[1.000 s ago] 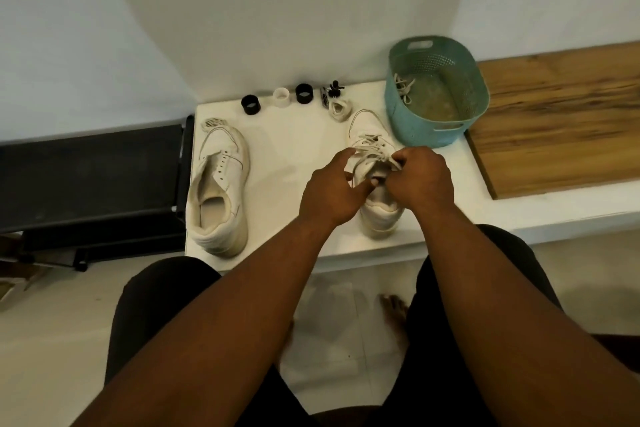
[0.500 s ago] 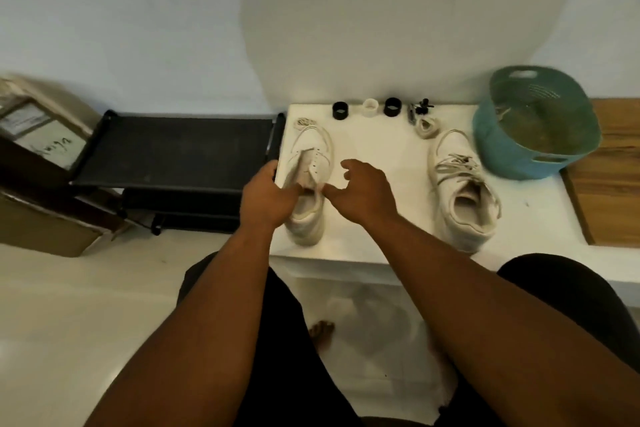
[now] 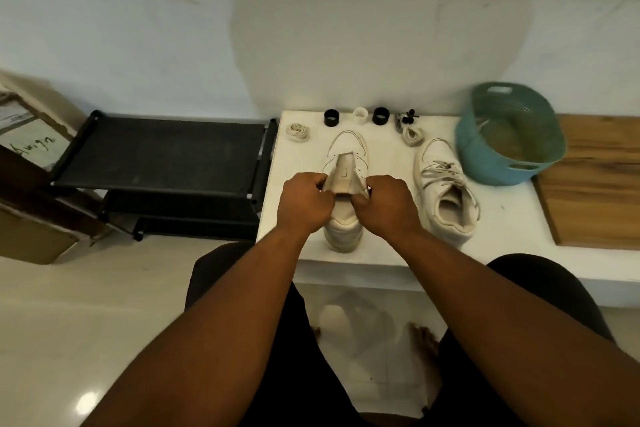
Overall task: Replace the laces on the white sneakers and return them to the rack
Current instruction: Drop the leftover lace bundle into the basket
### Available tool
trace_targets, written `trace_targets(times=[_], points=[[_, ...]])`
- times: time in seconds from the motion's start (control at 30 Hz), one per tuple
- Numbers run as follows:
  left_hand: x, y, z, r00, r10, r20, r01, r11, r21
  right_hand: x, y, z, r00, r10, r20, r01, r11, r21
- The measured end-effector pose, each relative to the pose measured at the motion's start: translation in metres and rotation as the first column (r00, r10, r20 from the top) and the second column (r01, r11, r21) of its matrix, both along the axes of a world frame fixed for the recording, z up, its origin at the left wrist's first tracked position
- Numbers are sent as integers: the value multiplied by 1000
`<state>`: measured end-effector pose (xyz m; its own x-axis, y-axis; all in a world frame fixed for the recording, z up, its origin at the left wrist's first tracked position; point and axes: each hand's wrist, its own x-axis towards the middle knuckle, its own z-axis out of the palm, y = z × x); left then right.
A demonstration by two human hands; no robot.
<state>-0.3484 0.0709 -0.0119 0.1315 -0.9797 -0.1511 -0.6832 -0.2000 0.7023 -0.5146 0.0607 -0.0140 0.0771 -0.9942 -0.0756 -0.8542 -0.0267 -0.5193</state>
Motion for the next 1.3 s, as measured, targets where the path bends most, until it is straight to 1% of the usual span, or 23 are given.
trace_targets(times=[0.13, 0.2, 0.27, 0.3, 0.33, 0.4, 0.47, 0.53, 0.57, 0.6, 0.67, 0.7, 0.73, 0.77, 0.83, 0.9, 0.97, 1.07, 1.17, 1.3], points=[[-30, 2, -3, 998, -59, 7, 59, 998, 27, -31, 5, 1, 999, -28, -34, 29, 999, 30], [-41, 4, -6, 997, -82, 5, 81, 996, 46, -40, 7, -1, 999, -32, -37, 35, 995, 94], [-50, 5, -5, 998, -67, 1, 67, 995, 69, -46, 8, -1, 998, -1, -58, 9, 989, 147], [-53, 4, -1, 999, -33, 6, 33, 997, 70, -48, 8, 3, 997, 22, -76, -10, 989, 149], [-56, 4, 3, 1000, -4, 21, 3, 999, 49, -51, 7, 9, 995, 42, -90, -31, 991, 127], [-71, -3, 20, 998, 7, 57, -3, 997, -73, -64, 1, 28, 996, 36, -79, -33, 999, 44], [-95, -21, 38, 998, -52, 31, 57, 984, -170, -87, -13, 52, 999, -19, -33, 17, 998, -54], [-126, -48, 57, 988, -155, -28, 148, 974, -173, -116, -34, 73, 996, -85, -16, 83, 990, -113], [-143, -62, 64, 976, -201, -83, 187, 971, -150, -132, -45, 81, 992, -122, -19, 119, 986, -117], [-163, -77, 72, 958, -228, -175, 210, 971, -115, -151, -58, 87, 987, -161, -17, 159, 982, -106], [-196, -101, 81, 889, -192, -417, 210, 978, -1, -183, -79, 93, 975, -220, -31, 217, 973, -77], [-212, -115, 83, 849, -165, -502, 214, 976, 42, -198, -92, 94, 968, -244, -52, 240, 968, -74], [-225, -126, 81, 829, -152, -539, 221, 973, 65, -212, -102, 93, 962, -266, -69, 261, 963, -67], [-237, -141, 76, 825, -150, -546, 224, 972, 72, -224, -116, 88, 956, -286, -72, 282, 958, -52], [-252, -164, 61, 852, -132, -506, 192, 979, 67, -242, -138, 76, 951, -296, -87, 296, 955, -14], [-260, -186, 43, 897, -98, -431, 137, 989, 60, -255, -164, 57, 949, -273, -156, 280, 960, 20], [-263, -200, 26, 917, -73, -392, 112, 991, 78, -259, -190, 36, 949, -234, -213, 252, 966, 63], [-262, -210, 3, 900, -67, -430, 115, 990, 85, -251, -221, 11, 958, -121, -261, 154, 982, 109], [-261, -215, -14, 884, -86, -460, 119, 992, 43, -237, -242, -10, 951, -24, -308, 83, 980, 180], [-259, -218, -26, 888, -105, -447, 126, 992, 19, -231, -251, -26, 912, -3, -411, 86, 979, 183]])
